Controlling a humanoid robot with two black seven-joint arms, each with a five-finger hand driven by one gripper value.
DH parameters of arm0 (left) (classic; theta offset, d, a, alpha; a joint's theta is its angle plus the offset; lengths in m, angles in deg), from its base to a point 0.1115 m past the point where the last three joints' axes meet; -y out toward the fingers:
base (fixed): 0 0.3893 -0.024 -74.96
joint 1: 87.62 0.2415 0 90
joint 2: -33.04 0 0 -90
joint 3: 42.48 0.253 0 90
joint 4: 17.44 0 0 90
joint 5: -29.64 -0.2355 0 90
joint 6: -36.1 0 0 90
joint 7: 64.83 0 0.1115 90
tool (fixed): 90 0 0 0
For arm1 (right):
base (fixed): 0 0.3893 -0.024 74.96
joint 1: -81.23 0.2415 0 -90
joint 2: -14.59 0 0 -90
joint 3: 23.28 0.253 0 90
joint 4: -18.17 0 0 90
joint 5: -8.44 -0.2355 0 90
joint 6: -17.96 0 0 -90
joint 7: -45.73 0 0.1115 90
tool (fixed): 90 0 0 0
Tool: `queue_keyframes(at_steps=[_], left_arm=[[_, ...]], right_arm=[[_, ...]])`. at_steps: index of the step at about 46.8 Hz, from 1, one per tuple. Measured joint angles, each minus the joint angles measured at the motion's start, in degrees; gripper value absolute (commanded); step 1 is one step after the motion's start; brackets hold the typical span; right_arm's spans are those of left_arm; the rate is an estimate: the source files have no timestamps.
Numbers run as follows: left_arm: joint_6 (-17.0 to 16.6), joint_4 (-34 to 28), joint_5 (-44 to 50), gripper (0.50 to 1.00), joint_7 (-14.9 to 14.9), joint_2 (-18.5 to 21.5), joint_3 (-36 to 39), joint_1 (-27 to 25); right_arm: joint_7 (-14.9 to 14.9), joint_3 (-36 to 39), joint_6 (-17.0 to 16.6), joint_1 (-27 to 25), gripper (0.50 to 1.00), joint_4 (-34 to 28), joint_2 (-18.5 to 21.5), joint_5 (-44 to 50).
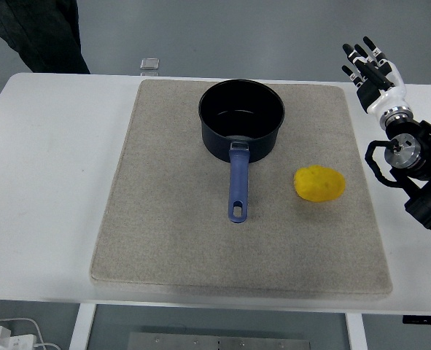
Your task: Put the potato in the blue pot
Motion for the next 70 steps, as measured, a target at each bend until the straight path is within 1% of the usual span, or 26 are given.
queue_keyframes(at_steps=[12, 21, 24, 27, 30, 33, 36, 40, 45, 49, 59, 70], left_arm=[[-0.12, 0.18, 0.13, 0.999, 0.00, 0.00, -0.15, 0.00], [-0.12, 0.16, 0.18, 0.999, 0.00, 0.00, -0.12, 0.00], [-0.10, 0.09, 0.18, 0.999, 0.00, 0.00, -0.11, 0.00], [-0.10, 0.08, 0.18, 0.999, 0.00, 0.00, -0.10, 0.00], [-0.09, 0.08, 0.18, 0.999, 0.00, 0.00, -0.10, 0.00], [-0.09, 0.09, 0.18, 0.999, 0.00, 0.00, -0.10, -0.01], [-0.09, 0.09, 0.18, 0.999, 0.01, 0.00, -0.09, 0.01], [-0.09, 0.08, 0.18, 0.999, 0.00, 0.00, -0.09, 0.01], [-0.09, 0.01, 0.18, 0.999, 0.00, 0.00, -0.13, 0.00], [-0.09, -0.01, 0.18, 0.999, 0.00, 0.00, -0.16, 0.01], [-0.09, -0.01, 0.08, 0.999, 0.00, 0.00, -0.12, 0.01], [-0.01, -0.09, 0.08, 0.999, 0.00, 0.00, -0.10, 0.00]], right_arm=[[-0.02, -0.06, -0.03, 0.00, 0.915, 0.06, 0.00, 0.00], [-0.06, -0.31, -0.69, -0.28, 0.915, 0.47, -0.45, 0.07], [-0.06, -0.58, -1.49, -0.38, 0.915, 1.05, -1.09, 0.41], [-0.06, -0.90, -3.05, -0.97, 0.915, 1.95, -2.20, 1.46], [-0.06, -0.97, -5.02, -2.03, 0.915, 3.94, -4.34, 2.54], [-0.06, -1.03, -6.51, -3.41, 0.915, 8.19, -7.31, 3.29], [-0.08, -1.12, -6.83, -5.38, 0.915, 13.95, -10.80, 4.17], [-0.12, -1.24, -6.86, -8.10, 0.915, 22.15, -15.34, 7.62], [-0.09, -1.21, -6.69, -10.33, 0.915, 28.58, -19.63, 12.22], [-0.06, -1.25, -6.71, -11.25, 0.915, 31.52, -22.68, 14.80], [0.04, -1.41, -7.29, -12.16, 0.915, 34.46, -28.42, 20.43], [0.04, -1.50, -7.32, -13.15, 0.915, 38.91, -32.43, 22.78]])
